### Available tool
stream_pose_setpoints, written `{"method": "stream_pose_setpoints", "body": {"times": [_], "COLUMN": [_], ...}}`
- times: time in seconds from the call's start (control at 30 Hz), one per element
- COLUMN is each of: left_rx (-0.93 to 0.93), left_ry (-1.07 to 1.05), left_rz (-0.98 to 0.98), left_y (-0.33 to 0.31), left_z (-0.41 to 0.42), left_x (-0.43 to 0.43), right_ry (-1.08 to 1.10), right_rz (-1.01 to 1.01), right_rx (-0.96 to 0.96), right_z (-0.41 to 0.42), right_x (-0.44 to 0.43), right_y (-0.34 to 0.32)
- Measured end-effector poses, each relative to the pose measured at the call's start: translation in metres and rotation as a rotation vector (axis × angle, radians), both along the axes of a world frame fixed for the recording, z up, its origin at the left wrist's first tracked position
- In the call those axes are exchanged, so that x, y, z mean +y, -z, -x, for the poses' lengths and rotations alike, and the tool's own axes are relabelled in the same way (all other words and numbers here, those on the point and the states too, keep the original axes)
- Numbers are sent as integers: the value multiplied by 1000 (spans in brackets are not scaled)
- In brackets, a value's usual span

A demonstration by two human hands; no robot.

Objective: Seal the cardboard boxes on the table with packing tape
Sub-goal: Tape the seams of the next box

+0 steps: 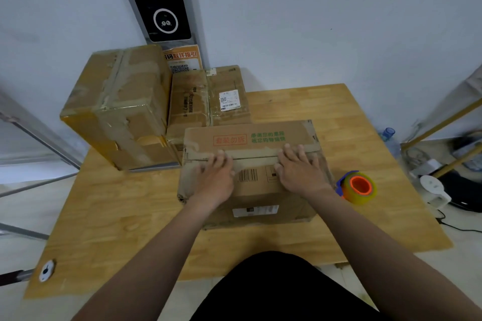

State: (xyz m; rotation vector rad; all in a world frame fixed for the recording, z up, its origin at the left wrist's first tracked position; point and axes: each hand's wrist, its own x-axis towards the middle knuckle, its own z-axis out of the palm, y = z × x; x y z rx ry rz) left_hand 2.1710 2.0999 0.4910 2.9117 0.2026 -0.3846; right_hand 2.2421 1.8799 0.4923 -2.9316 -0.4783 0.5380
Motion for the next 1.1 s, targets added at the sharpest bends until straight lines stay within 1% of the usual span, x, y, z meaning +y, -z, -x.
{"method": "stream_pose_setpoints", "body": {"times": [0.07,0.1,0.17,0.23,0.37,0.47,0.57,0.63,0.73,0.8,0.93,1.03,1.1], "left_rx": [14,34,58,61,101,109,127,115,78,41,-44,-39,-22], "left_ry": [139,166,159,152,85,-93,-228,-317,-470,-552,-609,-669,-704], "left_rz": [79,114,155,147,113,60,-32,-27,44,143,315,504,582], "left_y": [-1,-2,-2,-3,-2,1,4,5,2,-6,-9,-7,-8], "left_z": [-1,-4,-12,-13,-9,-2,6,11,12,12,10,5,1], "left_x": [-18,-24,-29,-26,-17,-2,12,15,22,27,42,56,60], "right_ry": [-164,-224,-258,-252,-200,-114,51,127,182,206,233,246,231], "right_rz": [-27,-45,-64,-47,1,41,75,93,123,98,4,-53,-158], "right_rx": [-2,-5,0,13,18,9,-21,-20,-8,-13,-7,39,41], "right_z": [11,15,17,13,11,11,9,7,1,-2,-9,-23,-29], "right_x": [18,27,36,35,24,14,-4,-16,-28,-31,-27,-31,-37], "right_y": [-1,0,2,2,-3,1,6,6,4,5,4,1,-5]}}
